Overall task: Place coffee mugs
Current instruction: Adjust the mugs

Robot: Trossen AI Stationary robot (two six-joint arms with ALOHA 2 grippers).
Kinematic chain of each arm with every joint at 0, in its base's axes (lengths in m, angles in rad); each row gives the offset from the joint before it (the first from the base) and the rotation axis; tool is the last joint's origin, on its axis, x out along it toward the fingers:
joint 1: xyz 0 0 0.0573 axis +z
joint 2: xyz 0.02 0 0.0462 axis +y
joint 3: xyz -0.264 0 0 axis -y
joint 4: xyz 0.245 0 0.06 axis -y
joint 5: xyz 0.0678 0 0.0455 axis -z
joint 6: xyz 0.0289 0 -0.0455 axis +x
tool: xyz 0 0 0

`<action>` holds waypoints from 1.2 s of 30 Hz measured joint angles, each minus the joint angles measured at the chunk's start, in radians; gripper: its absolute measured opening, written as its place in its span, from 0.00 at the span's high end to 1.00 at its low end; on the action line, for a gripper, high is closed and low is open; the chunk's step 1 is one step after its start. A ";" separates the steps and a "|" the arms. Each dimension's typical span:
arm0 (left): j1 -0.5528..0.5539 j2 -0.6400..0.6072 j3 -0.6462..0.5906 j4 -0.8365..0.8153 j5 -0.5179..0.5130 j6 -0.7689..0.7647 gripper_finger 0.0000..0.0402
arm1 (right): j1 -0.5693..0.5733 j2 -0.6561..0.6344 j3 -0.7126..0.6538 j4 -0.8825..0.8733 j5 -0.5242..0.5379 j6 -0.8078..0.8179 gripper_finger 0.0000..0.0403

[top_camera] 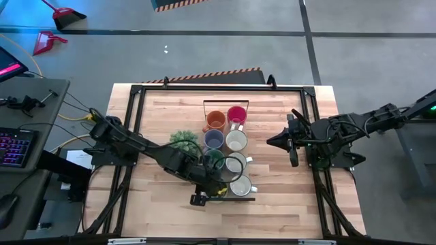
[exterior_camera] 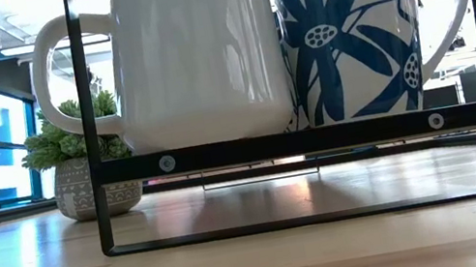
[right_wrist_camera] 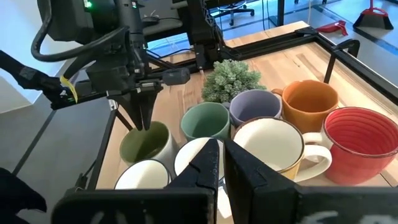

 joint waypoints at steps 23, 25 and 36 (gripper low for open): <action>0.020 0.057 0.000 0.031 0.011 0.020 0.91 | 0.000 0.000 0.000 0.000 -0.003 -0.003 0.98; 0.020 0.057 -0.001 0.035 0.006 0.020 0.91 | 0.000 0.000 0.000 0.000 -0.009 -0.003 0.98; 0.054 0.055 0.000 0.031 -0.027 0.019 0.91 | 0.000 0.000 0.000 0.000 -0.018 -0.004 0.98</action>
